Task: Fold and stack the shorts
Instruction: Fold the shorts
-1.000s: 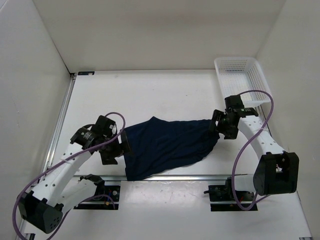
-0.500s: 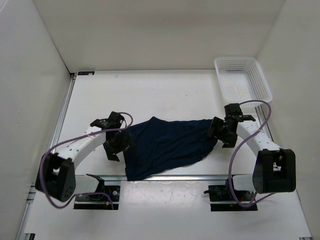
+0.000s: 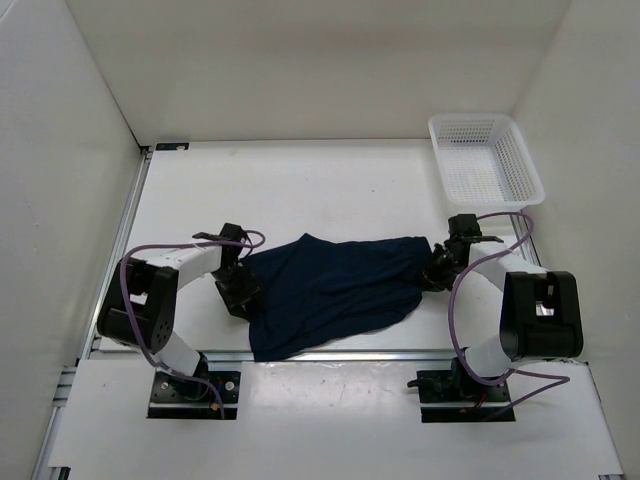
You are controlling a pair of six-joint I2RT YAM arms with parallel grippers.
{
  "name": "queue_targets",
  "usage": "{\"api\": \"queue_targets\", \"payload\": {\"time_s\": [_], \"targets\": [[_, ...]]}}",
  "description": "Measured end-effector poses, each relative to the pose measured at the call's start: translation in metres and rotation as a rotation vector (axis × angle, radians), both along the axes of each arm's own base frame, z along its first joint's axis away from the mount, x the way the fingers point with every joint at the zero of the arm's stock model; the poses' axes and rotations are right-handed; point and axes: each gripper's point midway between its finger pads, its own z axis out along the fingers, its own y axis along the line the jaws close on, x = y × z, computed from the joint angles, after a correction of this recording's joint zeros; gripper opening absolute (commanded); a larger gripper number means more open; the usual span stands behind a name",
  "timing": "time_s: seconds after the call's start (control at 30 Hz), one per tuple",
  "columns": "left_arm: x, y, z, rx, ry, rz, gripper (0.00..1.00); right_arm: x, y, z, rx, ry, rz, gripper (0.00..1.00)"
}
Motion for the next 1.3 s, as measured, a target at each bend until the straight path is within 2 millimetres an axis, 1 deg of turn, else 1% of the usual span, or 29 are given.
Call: {"api": "queue_targets", "payload": {"time_s": [0.03,0.17,0.2,0.23,0.27,0.33,0.37,0.43,0.47,0.5,0.53,0.57,0.63,0.7,0.83,0.87,0.93,1.0,1.03,1.13,1.17,1.2,1.23,1.27,1.3], "targets": [[0.003,0.001,0.000,-0.006,0.005,0.002,0.55,0.001,0.001,0.000,0.008,-0.002,-0.004,0.10],[0.022,0.009,0.001,-0.021,-0.009,0.018,0.55,0.001,0.007,0.001,0.052,-0.009,-0.026,0.10],[0.029,0.013,0.002,-0.023,-0.020,0.026,0.56,0.000,0.009,0.001,0.064,-0.009,-0.033,0.14],[0.036,0.018,0.002,-0.022,-0.033,0.035,0.58,0.000,0.010,0.002,0.072,-0.009,-0.039,0.35],[0.044,0.023,0.003,-0.019,-0.047,0.040,0.61,0.000,0.012,0.002,0.081,-0.005,-0.048,0.41],[0.060,0.033,0.007,-0.010,-0.078,0.054,0.66,0.000,0.014,0.003,0.085,-0.001,-0.057,0.59],[0.068,0.038,0.010,-0.003,-0.097,0.062,0.69,-0.001,0.015,0.004,0.091,0.003,-0.063,0.77],[0.084,0.046,0.018,0.014,-0.141,0.071,0.76,0.003,0.019,0.010,0.110,-0.010,-0.074,0.87],[0.091,0.049,0.022,0.026,-0.160,0.072,0.80,0.005,0.020,0.013,0.110,-0.018,-0.079,0.95],[0.098,0.051,0.027,0.039,-0.180,0.070,0.83,0.006,0.019,0.014,0.107,-0.016,-0.084,0.98],[0.103,0.053,0.031,0.049,-0.195,0.069,0.91,0.007,0.020,0.016,0.102,-0.012,-0.086,1.00],[0.107,0.055,0.035,0.059,-0.209,0.065,0.94,0.007,0.019,0.019,0.091,-0.007,-0.089,1.00],[0.106,0.058,0.041,0.078,-0.223,0.063,0.99,0.011,0.015,0.029,0.055,-0.015,-0.092,1.00],[0.098,0.061,0.045,0.091,-0.236,0.069,0.99,0.018,0.010,0.045,0.020,-0.057,-0.096,1.00],[0.061,0.064,0.047,0.101,-0.219,0.090,0.99,0.032,-0.004,0.090,-0.050,-0.199,-0.118,1.00],[0.054,0.063,0.045,0.098,-0.205,0.093,0.99,0.033,-0.008,0.099,-0.066,-0.232,-0.124,1.00],[0.047,0.055,0.039,0.079,-0.182,0.089,0.98,0.033,-0.015,0.114,-0.097,-0.279,-0.133,1.00],[0.042,0.047,0.030,0.064,-0.149,0.082,0.96,0.030,-0.020,0.122,-0.123,-0.297,-0.139,1.00],[0.040,0.044,0.025,0.060,-0.128,0.079,0.91,0.029,-0.022,0.123,-0.134,-0.297,-0.141,1.00],[0.036,0.031,0.008,0.034,-0.077,0.067,0.85,0.025,-0.027,0.124,-0.165,-0.287,-0.141,1.00],[0.033,0.027,0.003,0.023,-0.060,0.067,0.76,0.023,-0.029,0.123,-0.173,-0.281,-0.139,1.00],[0.029,0.023,0.002,0.013,-0.038,0.067,0.71,0.022,-0.030,0.122,-0.178,-0.276,-0.139,1.00],[0.027,0.019,0.002,0.003,-0.028,0.069,0.60,0.021,-0.030,0.122,-0.181,-0.274,-0.138,1.00],[0.027,0.016,0.002,-0.004,-0.026,0.071,0.47,0.020,-0.031,0.122,-0.185,-0.273,-0.137,1.00],[0.027,0.014,0.002,-0.012,-0.028,0.071,0.20,0.020,-0.031,0.122,-0.189,-0.271,-0.136,1.00]]}}
